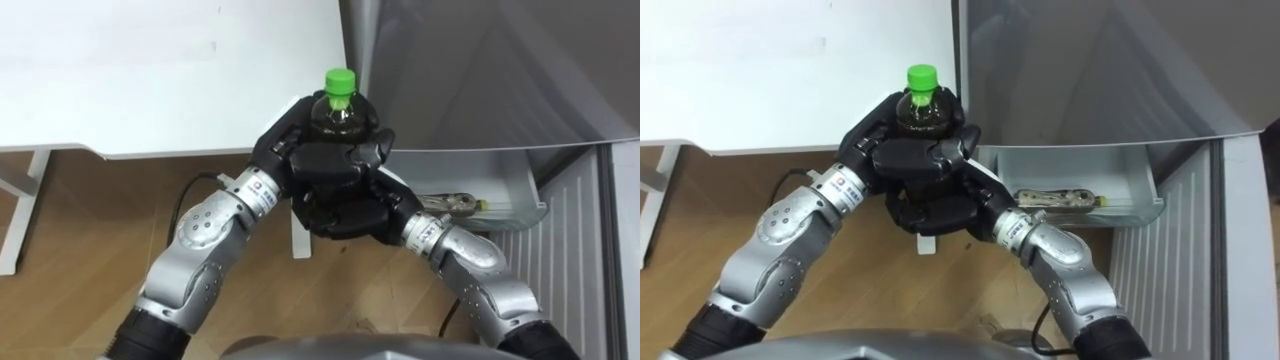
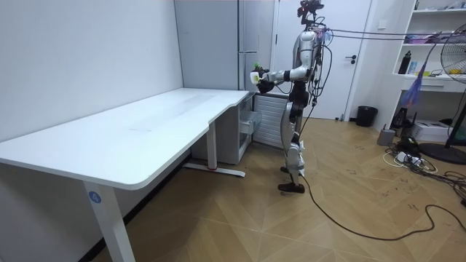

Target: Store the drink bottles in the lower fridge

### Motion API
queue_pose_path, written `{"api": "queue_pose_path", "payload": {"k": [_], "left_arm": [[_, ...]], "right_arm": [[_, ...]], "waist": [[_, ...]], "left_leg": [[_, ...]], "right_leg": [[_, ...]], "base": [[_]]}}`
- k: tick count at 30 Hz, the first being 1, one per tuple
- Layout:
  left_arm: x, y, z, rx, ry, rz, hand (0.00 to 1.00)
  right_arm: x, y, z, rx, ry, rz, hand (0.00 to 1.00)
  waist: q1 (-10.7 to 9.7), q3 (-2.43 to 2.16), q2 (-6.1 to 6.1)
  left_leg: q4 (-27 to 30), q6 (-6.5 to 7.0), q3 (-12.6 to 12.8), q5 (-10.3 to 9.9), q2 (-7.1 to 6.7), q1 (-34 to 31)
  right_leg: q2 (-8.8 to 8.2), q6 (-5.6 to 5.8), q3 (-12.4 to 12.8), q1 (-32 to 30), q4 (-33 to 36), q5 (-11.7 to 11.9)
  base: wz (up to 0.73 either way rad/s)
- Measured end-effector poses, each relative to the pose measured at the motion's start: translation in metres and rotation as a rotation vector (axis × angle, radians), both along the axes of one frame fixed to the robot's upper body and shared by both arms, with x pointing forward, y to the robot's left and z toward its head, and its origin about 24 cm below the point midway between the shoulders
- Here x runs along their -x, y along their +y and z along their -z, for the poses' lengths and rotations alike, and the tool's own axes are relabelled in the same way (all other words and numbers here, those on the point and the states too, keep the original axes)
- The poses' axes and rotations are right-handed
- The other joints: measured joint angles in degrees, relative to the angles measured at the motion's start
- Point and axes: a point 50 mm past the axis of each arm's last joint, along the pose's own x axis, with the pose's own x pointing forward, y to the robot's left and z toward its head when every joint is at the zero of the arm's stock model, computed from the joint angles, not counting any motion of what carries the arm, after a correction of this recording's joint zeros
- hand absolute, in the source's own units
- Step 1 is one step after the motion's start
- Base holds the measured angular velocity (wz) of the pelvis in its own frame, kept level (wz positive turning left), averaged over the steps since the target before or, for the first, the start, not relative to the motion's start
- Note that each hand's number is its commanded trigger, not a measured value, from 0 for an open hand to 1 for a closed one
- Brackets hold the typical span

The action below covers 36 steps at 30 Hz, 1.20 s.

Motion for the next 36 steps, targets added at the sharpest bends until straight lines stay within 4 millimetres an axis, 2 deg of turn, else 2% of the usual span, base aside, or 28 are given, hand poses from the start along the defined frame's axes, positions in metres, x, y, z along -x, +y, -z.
{"api": "queue_pose_path", "payload": {"k": [6,9,11,14,21,24,29,36], "left_arm": [[-0.002,0.002,-0.006,0.043,-0.013,-0.021,0.00],[-0.008,0.011,-0.031,0.148,-0.137,-0.085,0.00],[-0.010,0.019,-0.045,0.235,-0.209,-0.142,0.00],[-0.011,0.021,-0.047,0.290,-0.205,-0.173,0.00],[-0.013,0.028,-0.050,0.289,-0.215,-0.219,0.00],[-0.015,0.038,-0.060,0.295,-0.256,-0.275,0.00],[-0.016,0.054,-0.070,0.302,-0.312,-0.374,0.00],[-0.016,0.067,-0.078,0.296,-0.341,-0.462,0.00]], "right_arm": [[0.003,-0.003,0.002,-0.011,0.018,0.007,1.00],[0.016,-0.008,0.011,-0.003,0.077,0.011,1.00],[0.026,-0.015,0.019,0.022,0.127,0.016,1.00],[0.030,-0.020,0.023,0.041,0.156,0.015,1.00],[0.030,-0.019,0.023,0.039,0.156,0.016,1.00],[0.030,-0.020,0.022,0.039,0.155,0.021,1.00],[0.030,-0.029,0.023,0.049,0.159,0.071,1.00],[0.029,-0.038,0.023,0.056,0.157,0.116,1.00]], "waist": [[0.10,0.00,0.01],[0.64,0.02,0.11],[1.23,0.21,0.44],[1.71,0.43,0.83],[1.93,0.19,1.05],[1.94,0.16,1.04],[3.12,-0.15,1.44],[3.66,-0.28,1.72]], "left_leg": [[0.00,0.00,-0.03,0.00,0.02,0.02],[-0.02,0.00,-0.04,0.00,0.01,0.17],[-0.09,0.00,0.08,0.00,0.00,0.40],[-0.34,0.00,0.03,0.00,-0.01,0.54],[-0.22,0.00,-0.11,0.01,-0.09,0.54],[0.03,0.00,-0.23,0.01,-0.12,0.18],[0.03,0.00,-0.19,0.01,-0.11,0.34],[-0.08,0.00,-0.30,0.01,-0.11,0.86]], "right_leg": [[0.02,0.01,0.08,0.00,-0.03,0.00],[0.00,0.01,0.10,0.01,-0.02,0.00],[0.00,0.01,0.16,0.01,0.17,0.00],[0.00,0.03,0.13,-0.03,0.26,-0.02],[0.00,0.09,0.07,0.10,0.22,-0.08],[-0.02,0.12,-0.07,0.00,0.16,-0.10],[-0.04,0.12,-0.09,0.13,0.18,-0.10],[-0.02,0.12,-0.10,0.75,-0.18,-0.10]], "base": [[0.00],[0.00],[-0.04],[0.00],[0.00],[0.01],[0.00],[0.00]]}}
